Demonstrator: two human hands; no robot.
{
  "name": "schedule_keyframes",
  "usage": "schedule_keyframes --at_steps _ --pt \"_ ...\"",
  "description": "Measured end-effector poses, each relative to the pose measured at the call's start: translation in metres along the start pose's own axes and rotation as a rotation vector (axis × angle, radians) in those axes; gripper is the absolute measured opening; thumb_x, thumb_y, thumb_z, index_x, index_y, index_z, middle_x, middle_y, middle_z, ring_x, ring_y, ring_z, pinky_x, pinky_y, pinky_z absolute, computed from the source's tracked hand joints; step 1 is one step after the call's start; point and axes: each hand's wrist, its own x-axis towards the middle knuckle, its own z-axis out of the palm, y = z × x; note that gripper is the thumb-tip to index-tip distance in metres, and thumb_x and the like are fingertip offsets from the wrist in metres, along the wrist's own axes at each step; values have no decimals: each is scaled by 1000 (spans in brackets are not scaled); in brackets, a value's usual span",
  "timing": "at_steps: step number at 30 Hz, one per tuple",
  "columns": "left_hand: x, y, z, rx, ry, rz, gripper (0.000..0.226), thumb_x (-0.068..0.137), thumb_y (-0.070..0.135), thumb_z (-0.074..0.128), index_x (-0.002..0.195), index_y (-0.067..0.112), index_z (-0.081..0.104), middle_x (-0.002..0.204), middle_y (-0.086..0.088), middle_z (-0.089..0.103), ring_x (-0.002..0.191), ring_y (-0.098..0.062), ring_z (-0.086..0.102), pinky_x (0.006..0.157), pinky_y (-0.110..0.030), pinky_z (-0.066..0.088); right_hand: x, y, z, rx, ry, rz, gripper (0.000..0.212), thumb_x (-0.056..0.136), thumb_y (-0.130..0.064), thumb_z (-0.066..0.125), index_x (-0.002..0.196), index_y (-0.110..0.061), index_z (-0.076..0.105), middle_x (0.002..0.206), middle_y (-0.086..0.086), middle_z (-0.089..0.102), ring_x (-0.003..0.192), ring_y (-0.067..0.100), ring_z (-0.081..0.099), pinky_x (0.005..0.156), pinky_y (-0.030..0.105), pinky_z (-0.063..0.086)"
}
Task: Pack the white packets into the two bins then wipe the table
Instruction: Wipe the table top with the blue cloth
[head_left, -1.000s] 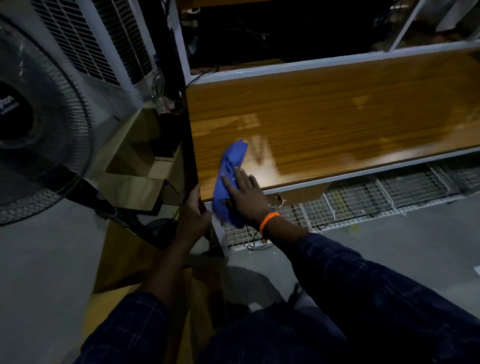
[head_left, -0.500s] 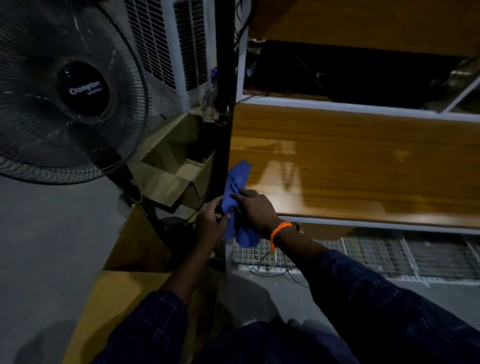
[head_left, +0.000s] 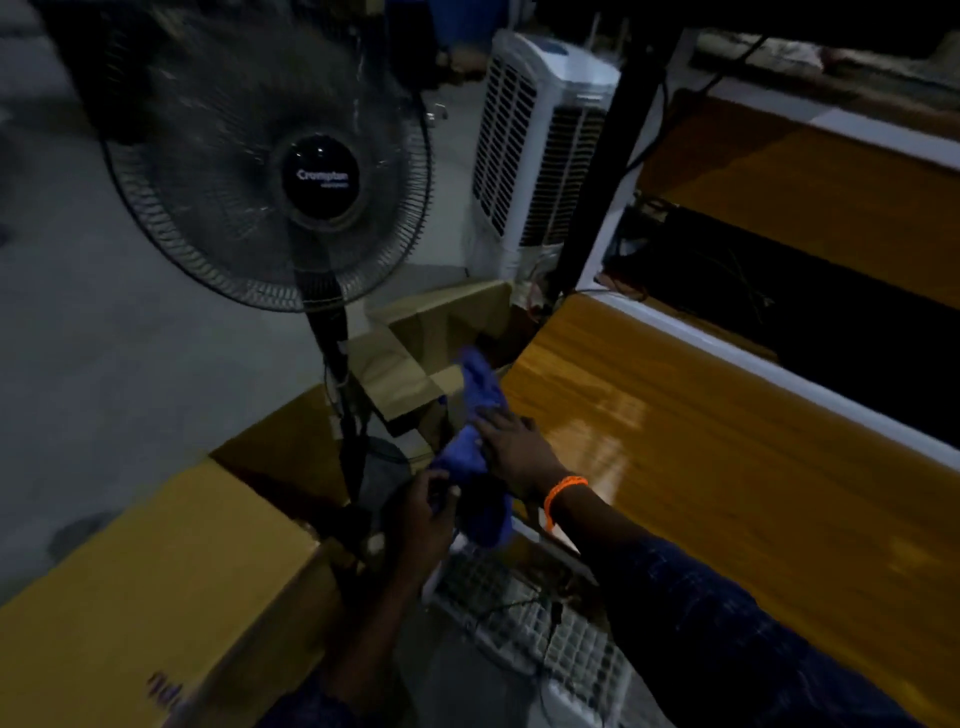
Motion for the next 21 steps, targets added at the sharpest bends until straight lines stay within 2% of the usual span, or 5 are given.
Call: schedule_keyframes --at_steps 5,11,15,18,21 --pt "-26 4 27 266 -11 131 64 91 49 47 142 10 50 151 -14 42 138 -27 41 104 -23 30 3 16 6 30 -149 25 59 102 -46 35 154 -21 25 164 11 15 150 39 11 114 56 26" --pt "-31 -4 38 289 107 101 94 86 83 16 143 15 46 144 -10 50 130 -28 50 103 -33 43 20 20 13 61 -104 -447 62 100 -56 25 133 -12 53 139 17 53 133 45 44 103 55 43" --pt "-25 4 49 419 240 119 70 93 64 27 143 20 47 153 -4 37 138 -23 39 107 -31 37 39 33 7 58 0 -513 40 100 -46 37 129 -21 49 130 6 54 125 25 45 104 46 40" --pt "-23 6 56 578 237 240 52 98 50 36 137 22 55 155 -3 35 141 -25 35 109 -38 39 56 51 7 2 -31 -359 54 95 -52 26 130 -20 52 133 6 54 126 26 45 108 48 32" --pt "-27 13 72 700 157 344 39 100 41 41 131 26 61 152 -2 41 144 -26 31 112 -50 38 78 89 7 -51 15 -221 61 86 -45 25 117 -11 65 120 13 67 114 36 60 94 49 46"
